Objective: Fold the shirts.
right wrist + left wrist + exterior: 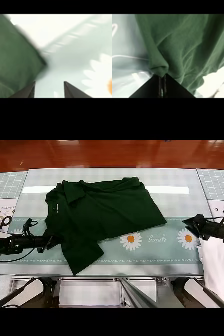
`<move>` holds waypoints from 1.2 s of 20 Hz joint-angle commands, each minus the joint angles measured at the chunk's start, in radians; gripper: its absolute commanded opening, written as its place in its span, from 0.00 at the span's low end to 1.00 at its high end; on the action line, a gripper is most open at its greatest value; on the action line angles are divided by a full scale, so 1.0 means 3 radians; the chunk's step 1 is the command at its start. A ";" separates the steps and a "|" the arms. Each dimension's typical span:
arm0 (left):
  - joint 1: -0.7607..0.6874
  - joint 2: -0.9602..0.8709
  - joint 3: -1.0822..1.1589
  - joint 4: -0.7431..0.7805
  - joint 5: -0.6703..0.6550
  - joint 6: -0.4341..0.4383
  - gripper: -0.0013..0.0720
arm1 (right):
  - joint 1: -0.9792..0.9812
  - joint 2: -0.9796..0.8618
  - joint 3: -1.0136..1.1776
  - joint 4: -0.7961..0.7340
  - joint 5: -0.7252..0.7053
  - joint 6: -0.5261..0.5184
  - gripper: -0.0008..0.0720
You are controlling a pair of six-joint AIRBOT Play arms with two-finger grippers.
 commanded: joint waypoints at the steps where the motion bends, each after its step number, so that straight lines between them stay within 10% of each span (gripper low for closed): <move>1: -0.0024 0.0062 0.0056 -0.0055 -0.0121 0.0001 0.05 | -0.0175 -0.0444 0.0019 0.0148 0.0220 -0.0137 0.57; 17: -0.0024 0.0174 0.0055 -0.0055 -0.0086 -0.0053 0.05 | 0.1188 -0.1932 0.1179 0.0334 0.0165 -0.0072 0.56; 20: -0.0024 0.0174 0.0056 -0.0056 -0.0064 -0.0053 0.05 | 0.1372 -0.1935 0.1324 0.0324 0.0136 -0.0146 0.04; 24: -0.0020 0.0198 0.0127 -0.0064 -0.0109 -0.0053 0.05 | 0.1383 -0.1892 0.1506 0.0326 0.0385 -0.0139 0.04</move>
